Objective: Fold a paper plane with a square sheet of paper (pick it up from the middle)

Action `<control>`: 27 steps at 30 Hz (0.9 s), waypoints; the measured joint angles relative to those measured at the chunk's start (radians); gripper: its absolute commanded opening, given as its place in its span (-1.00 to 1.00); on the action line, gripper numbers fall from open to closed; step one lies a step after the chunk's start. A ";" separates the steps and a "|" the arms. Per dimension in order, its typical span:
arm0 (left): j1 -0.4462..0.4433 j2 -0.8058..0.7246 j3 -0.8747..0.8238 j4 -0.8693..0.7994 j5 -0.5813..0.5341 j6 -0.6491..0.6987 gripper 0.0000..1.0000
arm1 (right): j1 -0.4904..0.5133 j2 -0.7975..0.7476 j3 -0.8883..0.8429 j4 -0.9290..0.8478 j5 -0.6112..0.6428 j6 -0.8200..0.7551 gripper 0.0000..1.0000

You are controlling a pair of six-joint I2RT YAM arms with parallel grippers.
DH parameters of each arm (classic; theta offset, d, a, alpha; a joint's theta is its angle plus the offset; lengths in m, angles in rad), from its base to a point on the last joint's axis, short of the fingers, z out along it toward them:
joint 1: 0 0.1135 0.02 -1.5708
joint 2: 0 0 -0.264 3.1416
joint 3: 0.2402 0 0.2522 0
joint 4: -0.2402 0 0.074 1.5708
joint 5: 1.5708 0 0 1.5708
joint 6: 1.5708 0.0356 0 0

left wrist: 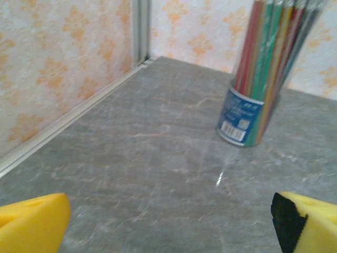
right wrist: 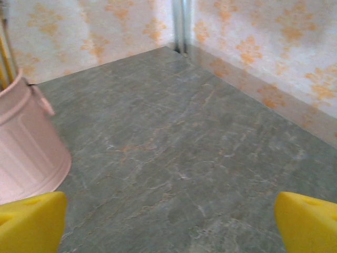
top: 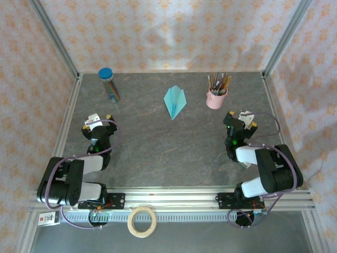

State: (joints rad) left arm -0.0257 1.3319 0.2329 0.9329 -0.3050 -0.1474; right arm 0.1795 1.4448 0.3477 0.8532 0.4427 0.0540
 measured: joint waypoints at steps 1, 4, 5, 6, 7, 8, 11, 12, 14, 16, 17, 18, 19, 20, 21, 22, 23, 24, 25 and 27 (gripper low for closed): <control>0.011 0.010 0.001 0.015 0.024 0.005 0.99 | -0.002 0.003 -0.008 0.029 -0.023 -0.018 0.99; 0.040 0.045 0.002 0.076 0.095 0.022 0.99 | -0.020 0.004 -0.050 0.139 -0.089 -0.058 0.99; 0.048 0.058 0.002 0.096 0.116 0.024 0.99 | -0.033 0.006 -0.064 0.169 -0.113 -0.064 0.99; 0.057 0.073 0.002 0.116 0.139 0.026 0.99 | -0.049 0.010 -0.075 0.195 -0.136 -0.067 0.99; 0.065 0.089 0.002 0.133 0.163 0.027 0.99 | -0.064 0.017 -0.086 0.224 -0.158 -0.068 0.99; 0.068 0.097 0.002 0.139 0.178 0.031 0.99 | -0.075 0.025 -0.093 0.244 -0.174 -0.068 0.99; 0.072 0.119 0.002 0.161 0.229 0.045 0.99 | -0.092 0.050 -0.107 0.293 -0.223 -0.068 0.99; 0.072 0.129 0.002 0.175 0.245 0.046 0.99 | -0.095 0.055 -0.109 0.307 -0.238 -0.068 0.99; 0.072 0.143 0.002 0.196 0.264 0.051 0.99 | -0.098 0.071 -0.119 0.352 -0.260 -0.068 0.99; 0.072 0.146 0.002 0.208 0.276 0.053 0.99 | -0.098 0.083 -0.129 0.375 -0.272 -0.069 0.99; 0.072 0.148 0.002 0.216 0.280 0.053 0.98 | -0.098 0.084 -0.130 0.375 -0.279 -0.070 0.99; 0.072 0.154 0.000 0.235 0.284 0.054 0.99 | -0.098 0.085 -0.130 0.379 -0.285 -0.071 0.99; 0.072 0.164 -0.003 0.259 0.289 0.057 0.98 | -0.098 0.085 -0.130 0.385 -0.288 -0.071 1.00; 0.072 0.172 -0.006 0.273 0.293 0.061 0.99 | -0.098 0.085 -0.130 0.390 -0.292 -0.071 1.00; 0.072 0.175 -0.006 0.272 0.295 0.064 0.99 | -0.098 0.085 -0.130 0.394 -0.295 -0.071 0.99; 0.071 0.178 -0.006 0.273 0.295 0.068 0.98 | -0.100 0.085 -0.130 0.396 -0.299 -0.071 0.99; 0.067 0.179 -0.006 0.276 0.292 0.071 0.99 | -0.103 0.085 -0.130 0.397 -0.303 -0.071 1.00; 0.063 0.180 -0.006 0.276 0.288 0.072 0.99 | -0.106 0.085 -0.130 0.398 -0.306 -0.071 0.99; 0.057 0.180 -0.006 0.276 0.285 0.072 0.99 | -0.109 0.085 -0.130 0.397 -0.309 -0.071 0.99; 0.046 0.180 -0.006 0.276 0.277 0.079 0.98 | -0.109 0.085 -0.130 0.398 -0.311 -0.071 0.99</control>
State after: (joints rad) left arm 0.0204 1.5116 0.2272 1.2091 -0.0277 -0.0689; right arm 0.0700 1.5299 0.2176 1.2510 0.1322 -0.0166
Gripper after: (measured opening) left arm 0.994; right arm 0.993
